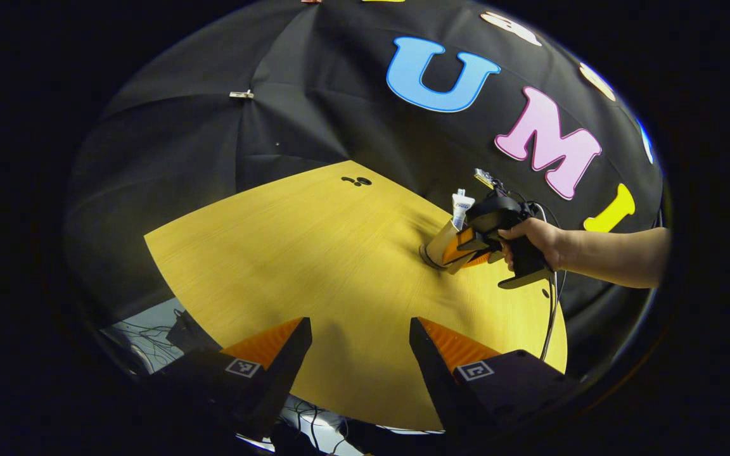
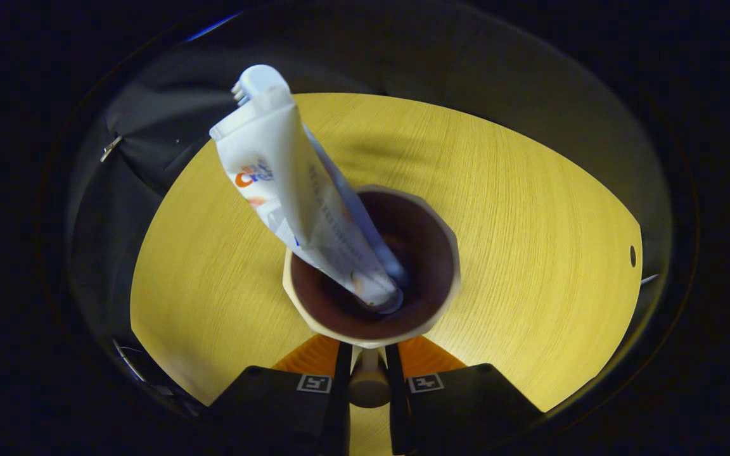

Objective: Put the toothbrush and toothpaste on the desktop into the cup, then pick up the cup and place it on the coaster on the desktop.

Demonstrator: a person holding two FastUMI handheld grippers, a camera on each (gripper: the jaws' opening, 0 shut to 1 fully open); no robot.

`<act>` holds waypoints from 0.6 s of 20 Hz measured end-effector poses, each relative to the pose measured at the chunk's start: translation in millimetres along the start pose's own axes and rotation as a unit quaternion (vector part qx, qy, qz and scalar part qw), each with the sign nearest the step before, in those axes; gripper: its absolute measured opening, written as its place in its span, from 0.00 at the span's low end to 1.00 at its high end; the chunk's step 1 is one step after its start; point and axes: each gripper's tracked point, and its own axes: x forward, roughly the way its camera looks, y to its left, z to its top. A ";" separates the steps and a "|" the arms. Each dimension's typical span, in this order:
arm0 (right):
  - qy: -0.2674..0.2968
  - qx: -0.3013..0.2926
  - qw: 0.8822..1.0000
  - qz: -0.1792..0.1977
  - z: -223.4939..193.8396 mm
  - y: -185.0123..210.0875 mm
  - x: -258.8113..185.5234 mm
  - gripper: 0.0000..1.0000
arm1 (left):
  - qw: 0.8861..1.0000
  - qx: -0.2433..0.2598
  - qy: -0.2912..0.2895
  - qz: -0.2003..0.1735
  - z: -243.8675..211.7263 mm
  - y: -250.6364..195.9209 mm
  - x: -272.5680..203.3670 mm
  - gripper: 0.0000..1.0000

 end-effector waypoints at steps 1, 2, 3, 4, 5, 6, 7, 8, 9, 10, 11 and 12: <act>0.002 -0.004 1.000 0.000 -0.9 -1.3 1.1 0.29 | 1.000 -0.002 -0.003 0.002 0.4 0.7 -1.6 0.96; 0.004 -0.007 1.000 0.004 -3.2 -0.3 -0.2 0.30 | 1.000 -0.002 -0.004 0.002 1.3 1.9 -3.0 0.96; 0.003 -0.002 1.000 0.010 -3.4 1.7 -5.1 0.31 | 1.000 -0.002 -0.005 0.001 0.6 3.1 -3.2 0.96; 0.000 0.006 1.000 0.014 -3.5 5.4 -8.3 0.35 | 1.000 -0.001 -0.006 0.000 1.1 2.2 -4.6 0.96; -0.006 0.014 1.000 0.020 -2.3 7.1 -12.2 0.39 | 1.000 0.001 -0.006 -0.002 0.8 0.4 -5.4 0.96; -0.011 0.021 0.999 0.025 -1.2 7.2 -19.1 0.38 | 1.000 0.004 -0.007 -0.006 2.1 -1.3 -6.7 0.96; -0.017 0.029 0.999 0.031 -1.1 8.1 -26.6 0.58 | 1.000 0.008 -0.008 -0.010 2.6 -3.6 -8.4 0.96; -0.026 0.036 0.998 0.033 -1.7 6.5 -33.8 0.76 | 1.000 0.013 -0.009 -0.015 3.1 -5.9 -10.5 0.96; -0.038 0.044 0.998 0.040 -2.2 7.4 -44.3 0.93 | 1.000 0.019 -0.012 -0.020 3.5 -8.4 -12.0 0.96; -0.054 0.052 0.996 0.044 -0.7 6.7 -55.3 0.96 | 0.999 0.026 -0.015 -0.024 5.8 -10.2 -14.8 0.96; -0.068 0.059 0.995 0.051 -0.5 6.1 -68.7 0.97 | 0.999 0.031 -0.018 -0.030 7.5 -11.9 -15.2 0.96; -0.084 0.065 0.993 0.052 -0.5 2.0 -82.4 0.99 | 0.999 0.034 -0.019 -0.036 10.6 -13.3 -14.9 0.96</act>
